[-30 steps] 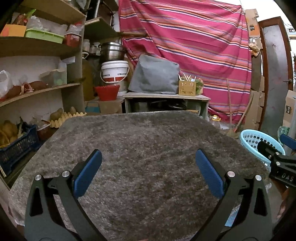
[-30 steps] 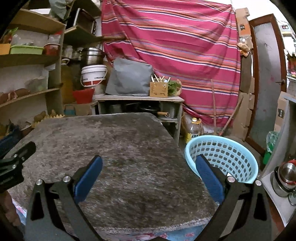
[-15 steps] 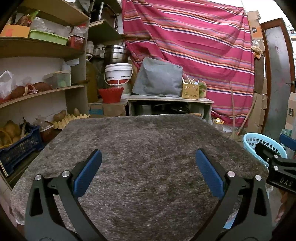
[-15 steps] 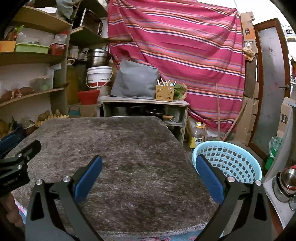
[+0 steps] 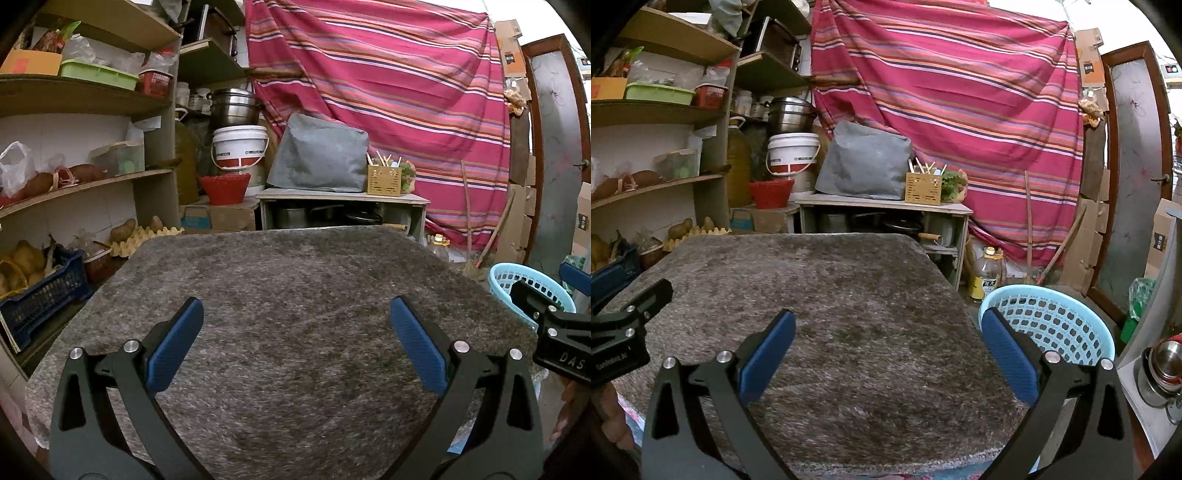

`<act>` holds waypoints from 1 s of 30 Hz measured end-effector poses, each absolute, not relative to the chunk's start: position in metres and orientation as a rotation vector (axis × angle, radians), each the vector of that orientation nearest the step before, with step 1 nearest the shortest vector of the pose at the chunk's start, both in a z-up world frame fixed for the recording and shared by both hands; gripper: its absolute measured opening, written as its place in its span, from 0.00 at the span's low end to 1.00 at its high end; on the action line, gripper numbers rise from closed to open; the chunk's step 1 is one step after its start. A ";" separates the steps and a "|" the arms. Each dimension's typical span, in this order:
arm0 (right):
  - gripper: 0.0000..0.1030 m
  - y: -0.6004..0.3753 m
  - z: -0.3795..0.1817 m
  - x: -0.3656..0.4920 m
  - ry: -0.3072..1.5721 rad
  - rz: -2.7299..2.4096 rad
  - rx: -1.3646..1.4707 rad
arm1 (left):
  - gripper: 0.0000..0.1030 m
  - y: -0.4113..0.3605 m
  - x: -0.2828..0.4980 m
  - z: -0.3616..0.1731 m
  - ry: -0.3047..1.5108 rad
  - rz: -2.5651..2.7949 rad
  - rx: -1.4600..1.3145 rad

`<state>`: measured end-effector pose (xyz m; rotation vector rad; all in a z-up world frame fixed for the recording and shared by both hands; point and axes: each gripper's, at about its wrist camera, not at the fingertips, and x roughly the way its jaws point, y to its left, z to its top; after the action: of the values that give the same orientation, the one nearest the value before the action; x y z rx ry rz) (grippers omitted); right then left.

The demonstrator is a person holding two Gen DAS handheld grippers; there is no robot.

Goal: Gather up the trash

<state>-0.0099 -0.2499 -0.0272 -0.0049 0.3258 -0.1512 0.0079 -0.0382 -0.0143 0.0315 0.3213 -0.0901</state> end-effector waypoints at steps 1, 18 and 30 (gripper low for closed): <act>0.96 -0.250 -0.027 -0.010 0.325 -0.152 -0.005 | 0.95 -0.038 0.007 -0.014 0.319 -0.089 0.032; 0.96 -0.245 -0.031 -0.007 0.334 -0.136 -0.003 | 0.95 -0.035 0.007 -0.014 0.311 -0.075 0.049; 0.96 -0.243 -0.031 -0.006 0.340 -0.135 -0.002 | 0.95 -0.036 0.008 -0.013 0.319 -0.084 0.043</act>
<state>-0.0064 -0.2433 -0.0313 -0.0021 0.3399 -0.1353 0.0076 -0.0363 -0.0134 0.0428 0.3188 -0.0838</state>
